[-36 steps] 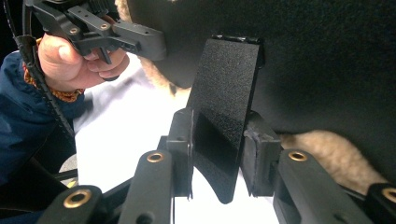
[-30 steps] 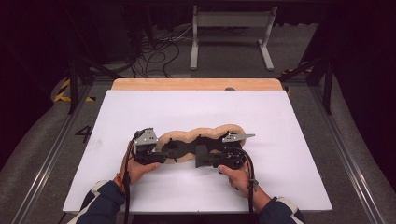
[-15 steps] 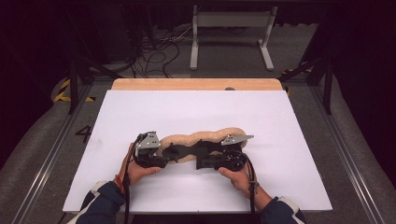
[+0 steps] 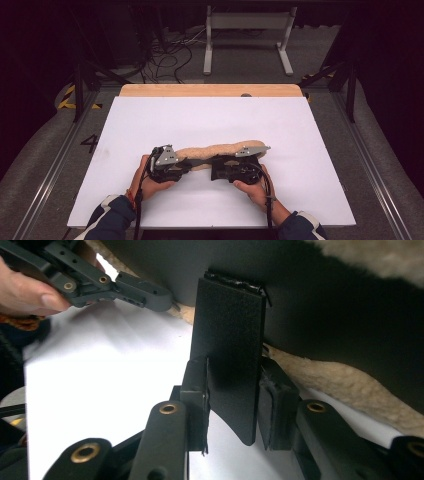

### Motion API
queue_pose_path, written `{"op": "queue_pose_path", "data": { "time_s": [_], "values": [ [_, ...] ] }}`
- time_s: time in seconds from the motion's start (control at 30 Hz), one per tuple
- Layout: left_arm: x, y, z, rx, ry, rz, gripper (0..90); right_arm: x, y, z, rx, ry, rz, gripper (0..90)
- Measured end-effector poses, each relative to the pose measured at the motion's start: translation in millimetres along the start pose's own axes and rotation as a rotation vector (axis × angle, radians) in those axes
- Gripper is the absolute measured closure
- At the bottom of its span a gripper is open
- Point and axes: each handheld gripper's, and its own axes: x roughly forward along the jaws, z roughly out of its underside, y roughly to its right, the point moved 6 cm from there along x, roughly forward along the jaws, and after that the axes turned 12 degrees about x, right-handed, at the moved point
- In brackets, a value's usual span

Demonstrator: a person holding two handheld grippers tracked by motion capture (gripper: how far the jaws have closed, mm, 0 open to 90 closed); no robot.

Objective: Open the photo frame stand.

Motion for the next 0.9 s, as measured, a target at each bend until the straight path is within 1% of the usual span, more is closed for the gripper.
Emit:
{"op": "queue_pose_path", "data": {
  "time_s": [0.1,0.17,0.27,0.33,0.37,0.43,0.5,0.53,0.63,0.73,0.77,0.8,0.83,0.9],
  "values": [
    [1.5,0.1,-1.1,0.01,-0.005,-0.018,52.1,0.4,0.8,0.1,-0.025,0.015,0.027,68.0],
    [2.1,0.2,-1.5,0.014,-0.012,-0.031,52.1,1.1,0.9,0.2,-0.039,0.014,0.043,66.1],
    [4.5,-0.2,-3.2,0.031,-0.018,-0.06,52.0,1.7,1.0,0.2,-0.058,0.015,0.067,64.2],
    [5.7,-0.3,-3.7,0.032,-0.023,-0.068,51.7,1.7,1.9,0.3,-0.064,0.015,0.078,63.9],
    [6.3,-0.7,-4.1,0.039,-0.024,-0.073,51.6,1.6,2.3,0.2,-0.065,0.016,0.081,63.5],
    [8.1,-0.9,-4.8,0.035,-0.027,-0.083,51.4,1.4,2.9,0.0,-0.062,0.016,0.087,61.5],
    [8.8,-1.2,-5.2,0.04,-0.031,-0.091,51.3,1.3,3.1,-0.3,-0.07,0.019,0.097,59.6],
    [9.2,-1.0,-5.4,0.036,-0.032,-0.095,51.3,1.3,2.9,-0.4,-0.076,0.02,0.102,58.6],
    [9.4,-0.9,-5.5,0.035,-0.033,-0.099,51.3,1.1,2.6,0.1,-0.09,0.014,0.107,55.0],
    [9.2,-0.8,-5.3,0.032,-0.032,-0.096,51.4,-1.5,1.5,0.0,-0.111,0.013,0.116,53.0],
    [9.2,-0.8,-5.3,0.032,-0.032,-0.096,51.5,-1.5,1.5,0.0,-0.111,0.013,0.116,53.0],
    [8.8,-0.7,-5.1,0.024,-0.025,-0.088,51.5,-2.9,0.7,0.2,-0.115,0.014,0.117,52.1],
    [8.3,-0.5,-4.8,0.019,-0.024,-0.083,51.7,-5.9,0.1,1.9,-0.129,0.014,0.128,51.3],
    [7.8,-0.2,-4.8,0.018,-0.023,-0.078,51.8,-6.4,-0.2,2.4,-0.129,0.016,0.128,51.0]
  ]
}}
